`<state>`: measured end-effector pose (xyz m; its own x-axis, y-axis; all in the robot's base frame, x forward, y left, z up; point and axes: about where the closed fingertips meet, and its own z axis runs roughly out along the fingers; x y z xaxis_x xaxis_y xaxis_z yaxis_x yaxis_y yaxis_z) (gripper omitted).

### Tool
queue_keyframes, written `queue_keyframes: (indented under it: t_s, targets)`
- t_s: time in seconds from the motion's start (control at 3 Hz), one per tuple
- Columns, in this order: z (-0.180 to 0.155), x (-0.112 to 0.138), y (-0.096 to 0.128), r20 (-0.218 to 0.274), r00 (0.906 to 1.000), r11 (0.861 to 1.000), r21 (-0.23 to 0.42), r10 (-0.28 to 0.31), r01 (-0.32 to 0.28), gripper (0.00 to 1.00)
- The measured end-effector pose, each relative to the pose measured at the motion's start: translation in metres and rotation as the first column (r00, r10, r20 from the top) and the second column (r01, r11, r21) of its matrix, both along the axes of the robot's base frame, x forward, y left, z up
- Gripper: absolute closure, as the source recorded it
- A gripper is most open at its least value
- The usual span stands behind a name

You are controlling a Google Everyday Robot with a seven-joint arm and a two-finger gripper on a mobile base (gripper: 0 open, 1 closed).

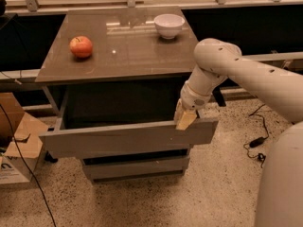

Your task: Open top drawer

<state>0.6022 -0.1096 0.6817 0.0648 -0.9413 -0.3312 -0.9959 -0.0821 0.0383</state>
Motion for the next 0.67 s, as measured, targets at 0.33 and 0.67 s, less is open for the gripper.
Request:
queue_keyframes:
  t_s: [0.33,0.67]
  targets:
    - [0.0,0.0,0.0,0.0,1.0,1.0,0.0,0.0,0.0,0.55]
    - [-0.0005,-0.0003,-0.0001,-0.007,1.0,1.0,-0.003,0.002,-0.002,0.3]
